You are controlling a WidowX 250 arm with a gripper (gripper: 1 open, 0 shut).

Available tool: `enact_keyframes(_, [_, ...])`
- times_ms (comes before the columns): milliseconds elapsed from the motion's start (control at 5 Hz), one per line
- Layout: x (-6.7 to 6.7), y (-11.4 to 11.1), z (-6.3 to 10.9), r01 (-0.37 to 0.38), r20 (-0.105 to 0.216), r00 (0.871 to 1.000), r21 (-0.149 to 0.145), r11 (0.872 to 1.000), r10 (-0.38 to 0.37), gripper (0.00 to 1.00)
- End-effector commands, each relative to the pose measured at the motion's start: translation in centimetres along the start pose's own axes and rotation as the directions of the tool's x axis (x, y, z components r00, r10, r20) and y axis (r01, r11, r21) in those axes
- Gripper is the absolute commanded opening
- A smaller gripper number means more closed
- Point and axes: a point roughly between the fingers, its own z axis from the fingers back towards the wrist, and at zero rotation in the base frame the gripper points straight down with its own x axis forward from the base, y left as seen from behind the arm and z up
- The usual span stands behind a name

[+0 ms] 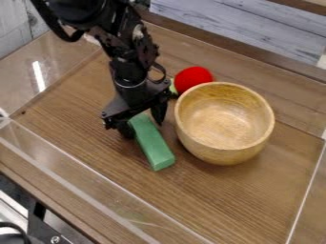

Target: Put the green block in the brown bowl

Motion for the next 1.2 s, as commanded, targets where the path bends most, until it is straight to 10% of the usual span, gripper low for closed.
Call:
enact_keyframes(0, [0.9,-0.3,1.1,0.020,0.019,1.000,-0.003,1.000,-0.020,1.00])
enact_keyframes(200, [1.7,-0.2,1.7,0.032,0.020,0.999,-0.002,0.999,-0.032,0.00])
enact_keyframes(600, [3.7,-1.1,5.8,0.105,-0.010,0.994,-0.050,0.993,-0.105,0.00])
enact_keyframes(1000, [2.8,-3.6,9.6,0.205,-0.040,0.977,-0.103,0.973,-0.210,0.00])
